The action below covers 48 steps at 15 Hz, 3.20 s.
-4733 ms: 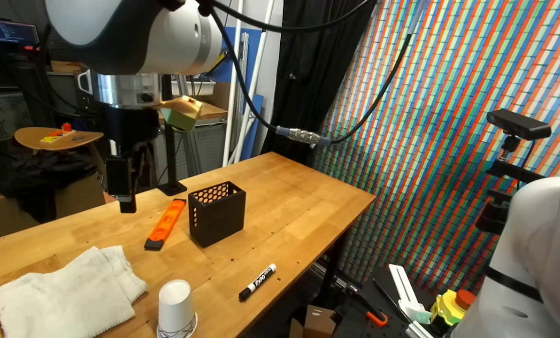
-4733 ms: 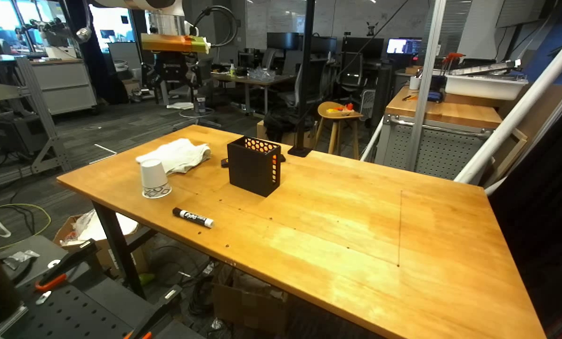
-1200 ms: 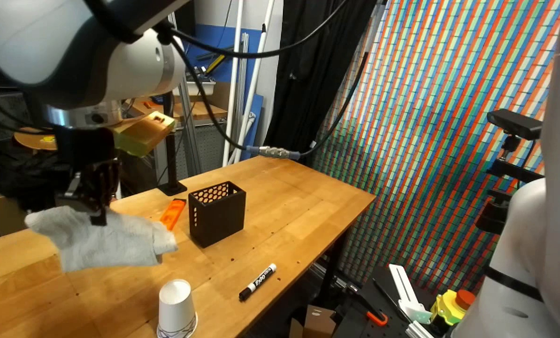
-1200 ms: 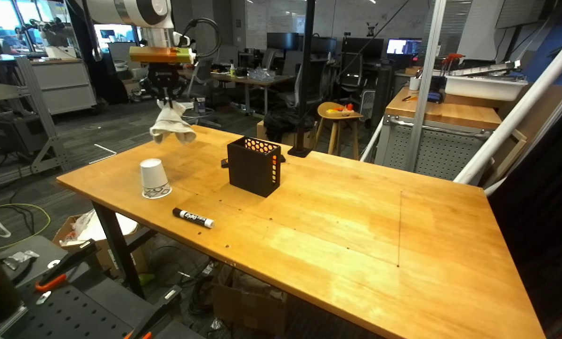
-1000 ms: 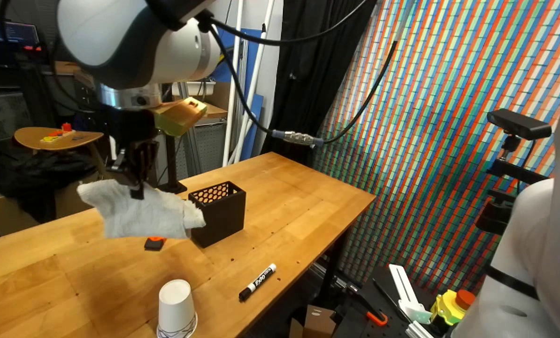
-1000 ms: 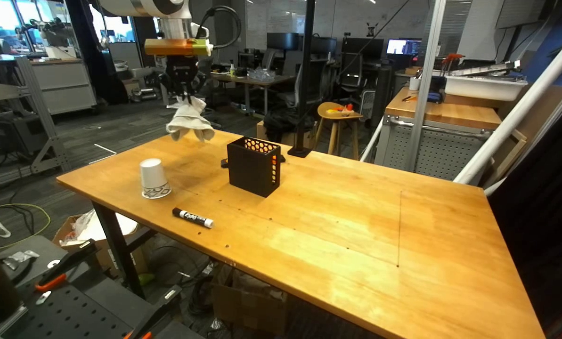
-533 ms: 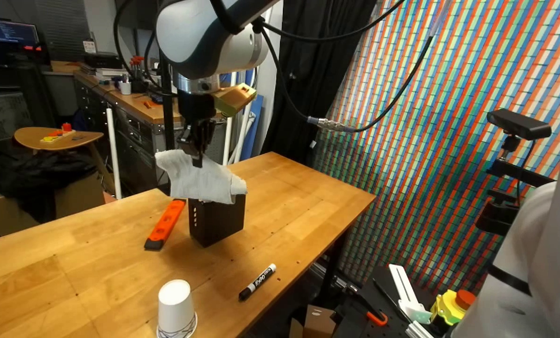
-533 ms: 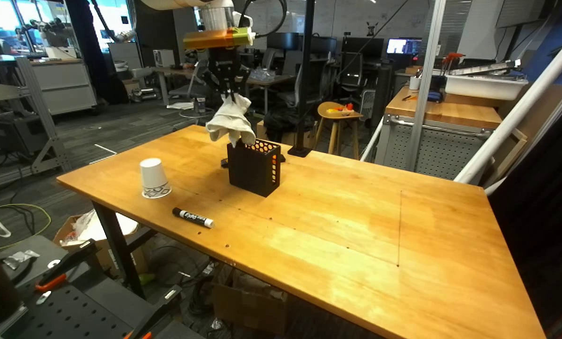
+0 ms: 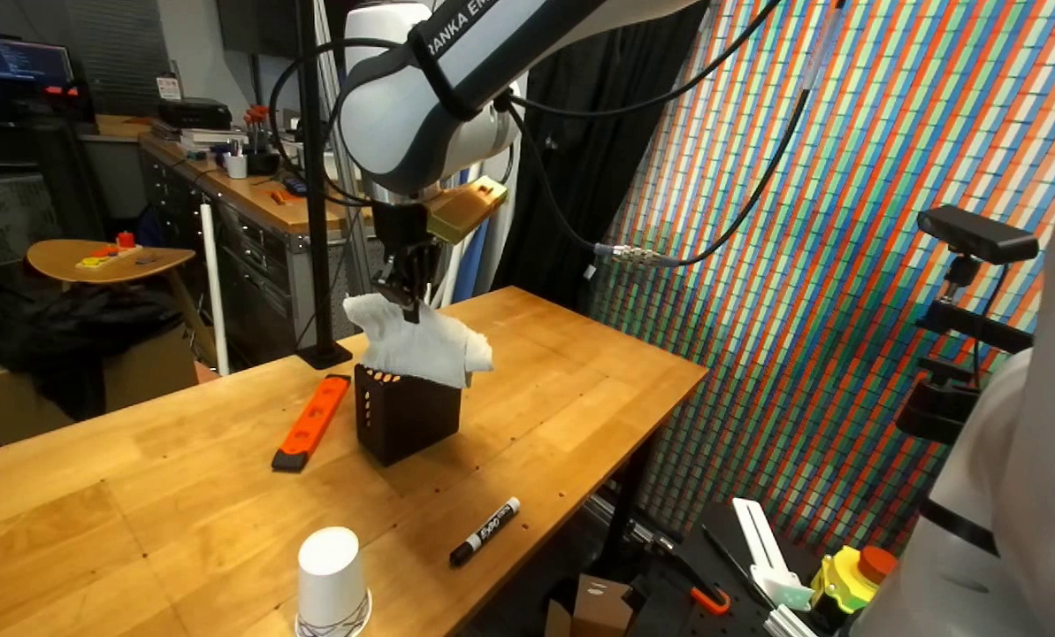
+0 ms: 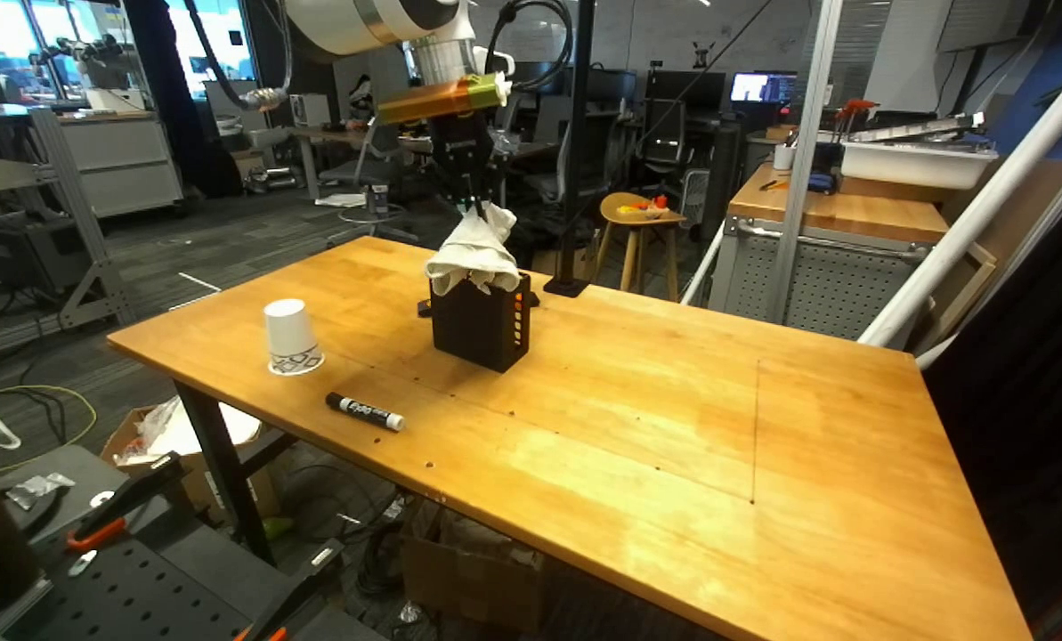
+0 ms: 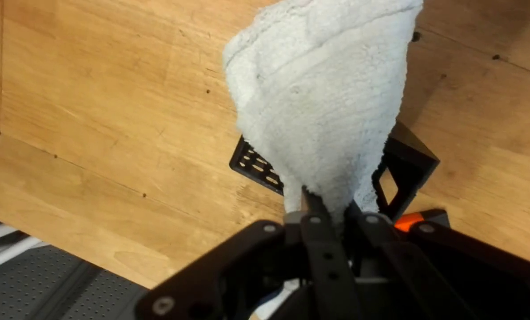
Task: Pick up the cloth from the table and put it in the box
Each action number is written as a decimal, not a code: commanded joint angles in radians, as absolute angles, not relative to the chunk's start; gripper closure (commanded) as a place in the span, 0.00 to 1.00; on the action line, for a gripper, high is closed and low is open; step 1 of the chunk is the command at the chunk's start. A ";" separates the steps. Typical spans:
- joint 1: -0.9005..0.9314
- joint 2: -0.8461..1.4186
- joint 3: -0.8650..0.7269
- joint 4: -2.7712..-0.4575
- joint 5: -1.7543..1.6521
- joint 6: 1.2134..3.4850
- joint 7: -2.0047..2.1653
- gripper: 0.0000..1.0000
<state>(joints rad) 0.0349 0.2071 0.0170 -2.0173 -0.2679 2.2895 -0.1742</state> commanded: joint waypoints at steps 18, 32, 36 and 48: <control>0.062 0.436 -0.005 -1.957 -0.312 2.334 0.044 0.97; 0.042 0.542 0.028 -1.937 -0.208 2.290 -0.049 0.97; 0.034 0.501 0.020 -1.932 -0.189 2.275 -0.060 0.97; 0.067 0.327 0.005 -1.961 -0.228 2.238 -0.004 0.02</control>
<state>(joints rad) 0.0525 0.3906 0.0099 -1.9368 -0.2143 2.2609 -0.0248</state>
